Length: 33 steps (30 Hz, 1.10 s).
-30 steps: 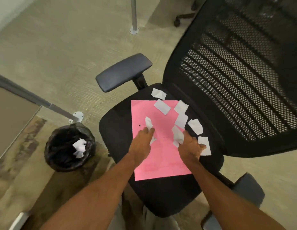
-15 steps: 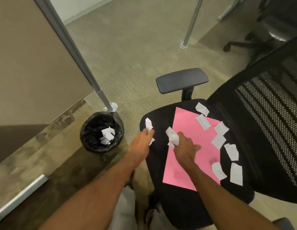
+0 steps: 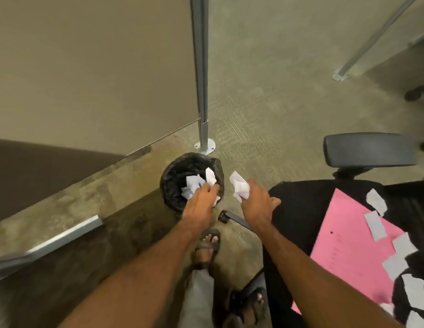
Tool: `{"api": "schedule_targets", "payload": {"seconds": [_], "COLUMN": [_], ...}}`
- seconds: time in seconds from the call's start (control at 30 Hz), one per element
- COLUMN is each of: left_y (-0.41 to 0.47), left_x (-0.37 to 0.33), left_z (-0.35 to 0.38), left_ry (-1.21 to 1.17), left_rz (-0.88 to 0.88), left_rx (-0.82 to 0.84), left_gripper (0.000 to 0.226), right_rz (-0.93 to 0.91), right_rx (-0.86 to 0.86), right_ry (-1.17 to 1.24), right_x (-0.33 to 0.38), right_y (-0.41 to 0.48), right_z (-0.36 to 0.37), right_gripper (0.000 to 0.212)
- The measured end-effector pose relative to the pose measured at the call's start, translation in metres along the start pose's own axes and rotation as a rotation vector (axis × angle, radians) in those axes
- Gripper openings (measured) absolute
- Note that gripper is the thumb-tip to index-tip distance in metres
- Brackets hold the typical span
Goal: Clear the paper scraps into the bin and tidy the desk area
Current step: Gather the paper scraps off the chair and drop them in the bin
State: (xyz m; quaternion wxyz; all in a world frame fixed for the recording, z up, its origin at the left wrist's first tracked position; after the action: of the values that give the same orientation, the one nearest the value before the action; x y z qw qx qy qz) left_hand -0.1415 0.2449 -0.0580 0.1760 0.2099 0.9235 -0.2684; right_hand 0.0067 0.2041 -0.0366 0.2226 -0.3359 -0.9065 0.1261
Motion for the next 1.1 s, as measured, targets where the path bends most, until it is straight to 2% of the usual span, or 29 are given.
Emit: {"api": "schedule_targets", "payload": {"seconds": [0.23, 0.43, 0.57, 0.67, 0.8, 0.93, 1.1], "left_y": [0.039, 0.09, 0.123, 0.146, 0.172, 0.184, 0.182], "left_x": [0.086, 0.143, 0.164, 0.178, 0.198, 0.211, 0.214], "left_z": [-0.01, 0.023, 0.046, 0.066, 0.095, 0.115, 0.125], "left_ry": [-0.049, -0.079, -0.148, -0.154, -0.173, -0.188, -0.243], "left_rz": [-0.112, -0.163, -0.185, -0.186, -0.3, -0.315, -0.301], "left_rx": [-0.052, -0.063, -0.126, -0.14, -0.081, -0.038, -0.022], "left_gripper": [0.064, 0.066, 0.043, 0.043, 0.061, 0.08, 0.067], "right_rz": [-0.055, -0.065, -0.036, -0.041, -0.038, -0.015, -0.041], "right_rx": [0.11, 0.156, 0.183, 0.203, 0.265, 0.333, 0.355], "right_ry": [0.065, 0.03, 0.078, 0.128, 0.137, 0.171, 0.186], "right_x": [0.061, 0.087, 0.09, 0.089, 0.086, 0.083, 0.08], "right_y": [0.044, 0.087, 0.109, 0.124, 0.146, 0.159, 0.162], "right_z": [0.069, 0.141, 0.183, 0.212, 0.244, 0.268, 0.284], "right_gripper": [0.029, 0.031, 0.021, 0.021, 0.037, 0.061, 0.065]}}
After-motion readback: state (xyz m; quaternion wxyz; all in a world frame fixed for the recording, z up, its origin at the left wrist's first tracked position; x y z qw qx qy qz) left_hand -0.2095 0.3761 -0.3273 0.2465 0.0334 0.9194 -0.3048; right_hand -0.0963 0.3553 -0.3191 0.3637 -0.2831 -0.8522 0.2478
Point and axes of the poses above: each hand's wrist, its own y-axis towards the middle knuckle, its own z-axis out of the palm, x = y × z, the point moved 6 cm from there along y, towards the middle knuckle
